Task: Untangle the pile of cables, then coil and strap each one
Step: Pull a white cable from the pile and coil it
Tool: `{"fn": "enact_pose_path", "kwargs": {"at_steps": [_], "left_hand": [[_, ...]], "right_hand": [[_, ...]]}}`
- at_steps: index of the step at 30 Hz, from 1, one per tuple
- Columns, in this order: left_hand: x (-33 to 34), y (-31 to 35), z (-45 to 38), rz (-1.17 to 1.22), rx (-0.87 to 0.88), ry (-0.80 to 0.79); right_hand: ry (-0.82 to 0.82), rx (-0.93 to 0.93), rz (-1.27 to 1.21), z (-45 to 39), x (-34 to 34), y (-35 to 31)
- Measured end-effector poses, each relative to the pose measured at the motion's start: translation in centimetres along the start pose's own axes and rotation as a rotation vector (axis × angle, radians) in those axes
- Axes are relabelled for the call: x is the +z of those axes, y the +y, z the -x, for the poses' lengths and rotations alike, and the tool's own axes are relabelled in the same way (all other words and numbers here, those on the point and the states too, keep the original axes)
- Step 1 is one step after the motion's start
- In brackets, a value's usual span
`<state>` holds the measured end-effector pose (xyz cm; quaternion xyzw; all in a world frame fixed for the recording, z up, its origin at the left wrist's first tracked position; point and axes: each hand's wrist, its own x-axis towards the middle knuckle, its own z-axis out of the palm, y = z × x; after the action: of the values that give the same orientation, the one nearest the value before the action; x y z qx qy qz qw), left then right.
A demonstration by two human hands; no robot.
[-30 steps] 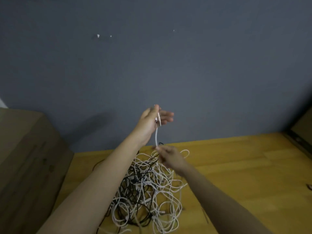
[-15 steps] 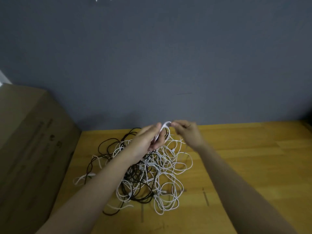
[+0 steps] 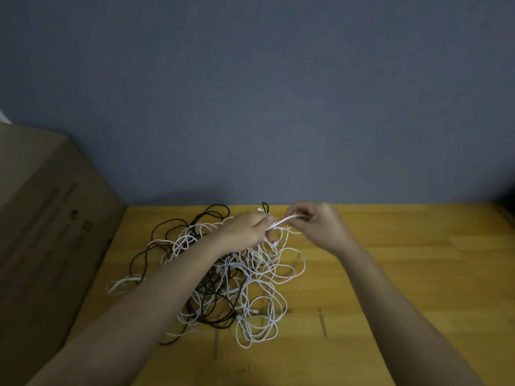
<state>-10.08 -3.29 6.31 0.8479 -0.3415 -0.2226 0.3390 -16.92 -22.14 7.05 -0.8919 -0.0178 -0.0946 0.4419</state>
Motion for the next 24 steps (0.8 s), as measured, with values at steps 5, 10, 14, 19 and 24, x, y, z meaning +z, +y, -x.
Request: {"fn": "enact_pose_path", "kwargs": {"at_steps": [5,10,14,19,24], "left_hand": [[-2.0,5.0,-0.1,0.458,0.164,0.011],[-3.2,12.6,-3.6,0.598,0.293,0.13],[-5.7,20.9,-7.3,0.641,0.432,0.198],[-9.9,31.6,-10.8,0.532,0.626,0.275],[-12.1,38.3,-12.1,0.435,0.773,0.373]], "right_hand": [[0.148,0.158,-0.335,-1.2,-2.9,2.1],[0.063,0.236,-0.311,-1.4,-4.0,2.2],[0.429,0.169,-0.568,-4.9,-13.0,-1.8],[0.844,-0.063,-0.603,-7.9,-27.9,-9.2],[1.1,-0.297,-0.505,-8.5,-36.3,-14.3]]}}
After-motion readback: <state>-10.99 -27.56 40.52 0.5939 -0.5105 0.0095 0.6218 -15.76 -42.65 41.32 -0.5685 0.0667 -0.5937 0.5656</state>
